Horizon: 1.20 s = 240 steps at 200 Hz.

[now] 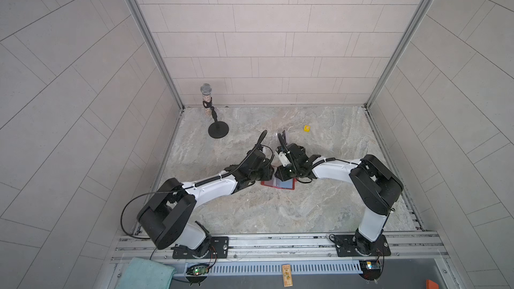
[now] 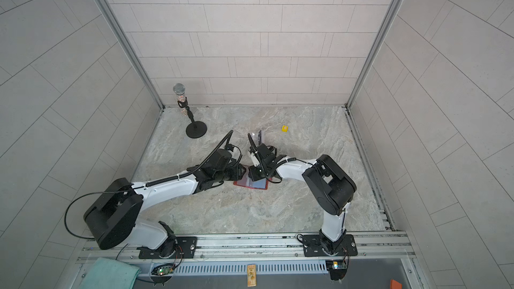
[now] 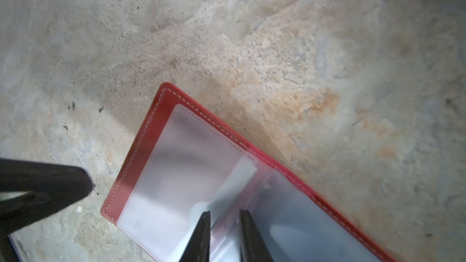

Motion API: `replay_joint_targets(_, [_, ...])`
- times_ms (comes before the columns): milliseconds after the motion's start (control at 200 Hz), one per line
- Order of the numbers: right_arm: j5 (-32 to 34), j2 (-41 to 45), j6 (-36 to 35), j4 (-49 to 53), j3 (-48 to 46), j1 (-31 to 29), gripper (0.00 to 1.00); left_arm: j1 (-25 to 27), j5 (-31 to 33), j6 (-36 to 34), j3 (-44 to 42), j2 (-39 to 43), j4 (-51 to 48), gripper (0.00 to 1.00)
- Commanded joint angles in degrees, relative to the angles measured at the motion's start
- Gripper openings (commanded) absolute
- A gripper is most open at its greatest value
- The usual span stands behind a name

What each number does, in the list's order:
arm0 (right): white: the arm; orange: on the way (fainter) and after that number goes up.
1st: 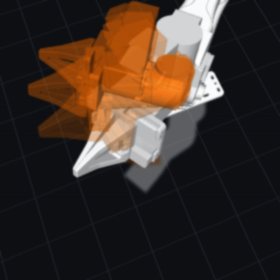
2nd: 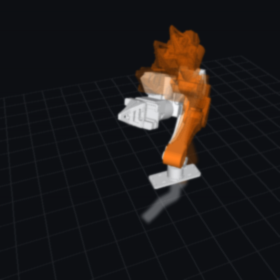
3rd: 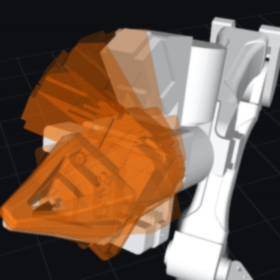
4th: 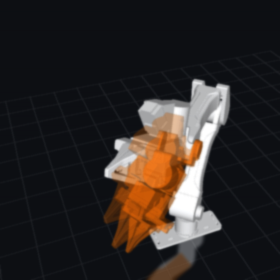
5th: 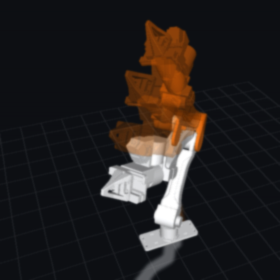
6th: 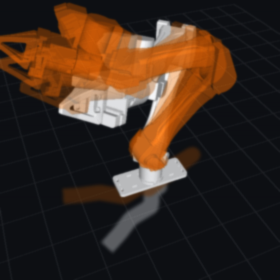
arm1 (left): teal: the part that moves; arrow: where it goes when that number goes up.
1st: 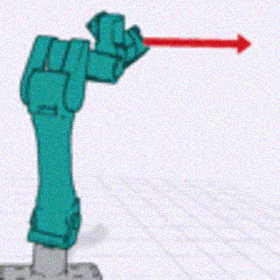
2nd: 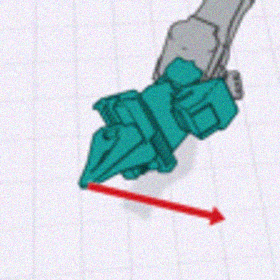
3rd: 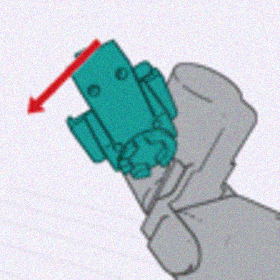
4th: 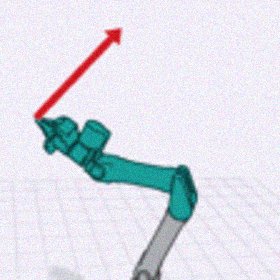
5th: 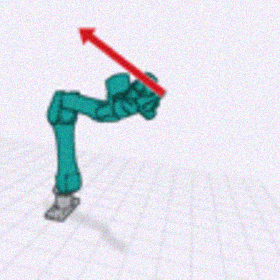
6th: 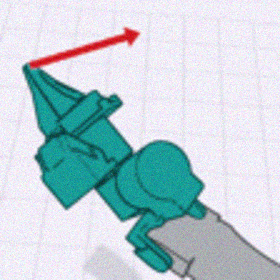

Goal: Put the credit cards into the card holder

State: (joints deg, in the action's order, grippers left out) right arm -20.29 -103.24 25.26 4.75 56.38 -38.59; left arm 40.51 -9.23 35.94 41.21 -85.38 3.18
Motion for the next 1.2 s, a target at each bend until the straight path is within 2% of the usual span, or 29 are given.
replay_joint_targets(0, [2.01,-1.66,-1.58,3.27,0.30,-0.48,0.19,-0.67,-2.57,-0.59,0.43,-3.26,1.09,0.45])
replay_joint_targets(350, [2.92,-0.03,-3.46,5.71,0.13,-0.52,0.20,-0.97,-2.92,1.58,-0.49,-8.54,3.76,0.39])
replay_joint_targets(626, [3.27,6.60,-2.63,6.36,0.29,-0.10,0.29,-0.96,-0.56,-0.26,1.01,-3.88,-1.47,0.39])
replay_joint_targets(836, [2.19,10.75,-1.88,8.70,1.67,3.23,0.30,-2.33,1.67,-2.29,5.24,-1.11,-5.46,0.42])
replay_joint_targets(1021, [0.53,10.24,-2.82,13.46,6.92,7.46,0.30,-6.15,-1.83,-3.48,10.33,-3.08,-6.32,0.43])
replay_joint_targets(1196, [0.17,7.64,-3.02,17.83,13.40,11.14,0.33,-10.90,-7.85,-4.07,17.08,-8.31,-6.59,0.45])
